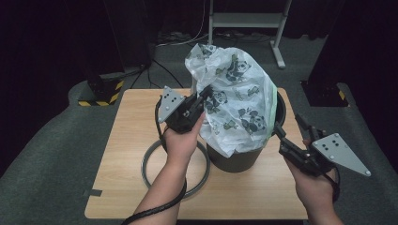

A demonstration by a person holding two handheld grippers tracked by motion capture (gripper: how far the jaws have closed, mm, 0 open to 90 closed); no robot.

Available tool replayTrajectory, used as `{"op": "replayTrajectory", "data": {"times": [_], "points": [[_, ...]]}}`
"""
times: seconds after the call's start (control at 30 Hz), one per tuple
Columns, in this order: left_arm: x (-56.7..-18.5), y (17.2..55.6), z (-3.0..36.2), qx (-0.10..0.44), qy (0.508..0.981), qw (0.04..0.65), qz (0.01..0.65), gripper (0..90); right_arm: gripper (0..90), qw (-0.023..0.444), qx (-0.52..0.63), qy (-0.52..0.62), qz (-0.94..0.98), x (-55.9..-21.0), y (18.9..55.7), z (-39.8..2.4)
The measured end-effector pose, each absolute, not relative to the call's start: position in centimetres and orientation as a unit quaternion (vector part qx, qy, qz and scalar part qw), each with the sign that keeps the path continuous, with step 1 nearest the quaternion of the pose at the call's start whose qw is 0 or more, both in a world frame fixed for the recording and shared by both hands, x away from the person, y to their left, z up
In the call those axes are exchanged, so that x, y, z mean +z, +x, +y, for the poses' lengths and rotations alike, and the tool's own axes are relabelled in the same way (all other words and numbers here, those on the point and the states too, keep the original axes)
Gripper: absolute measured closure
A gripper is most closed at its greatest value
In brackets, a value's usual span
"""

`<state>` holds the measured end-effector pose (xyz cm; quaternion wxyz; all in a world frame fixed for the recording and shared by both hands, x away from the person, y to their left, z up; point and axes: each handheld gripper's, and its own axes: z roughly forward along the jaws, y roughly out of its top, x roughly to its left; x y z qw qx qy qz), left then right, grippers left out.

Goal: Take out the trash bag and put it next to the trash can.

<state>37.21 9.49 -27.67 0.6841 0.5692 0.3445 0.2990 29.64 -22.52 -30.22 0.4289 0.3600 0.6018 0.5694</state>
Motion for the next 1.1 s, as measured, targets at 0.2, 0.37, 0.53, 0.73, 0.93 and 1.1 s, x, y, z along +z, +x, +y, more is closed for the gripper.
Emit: {"op": "replayTrajectory", "data": {"times": [0.2, 0.37, 0.53, 0.73, 0.93, 1.1], "points": [[-27.1, 37.0, 9.4, 0.304, 0.563, 0.693, 0.332, 89.3, 33.8, 0.434, 0.544, 0.382, 0.608, -32.2, 30.3, -24.3], [-26.7, 36.9, 9.2, 0.307, 0.561, 0.697, 0.322, 89.3, 29.5, 0.429, 0.529, 0.399, 0.615, -34.0, 30.9, -24.9], [-26.1, 36.6, 8.9, 0.313, 0.556, 0.706, 0.309, 89.4, 24.5, 0.419, 0.511, 0.403, 0.634, -35.8, 31.5, -25.2], [-25.7, 36.1, 8.6, 0.318, 0.546, 0.716, 0.296, 89.4, 15.0, 0.39, 0.489, 0.42, 0.658, -39.1, 33.0, -26.2], [-25.5, 36.1, 8.5, 0.32, 0.54, 0.724, 0.285, 89.4, 14.7, 0.363, 0.455, 0.438, 0.685, -42.4, 34.3, -26.4], [-25.5, 36.1, 8.5, 0.321, 0.533, 0.73, 0.282, 89.4, 14.8, 0.354, 0.438, 0.448, 0.695, -44.3, 35.0, -26.6]]}}
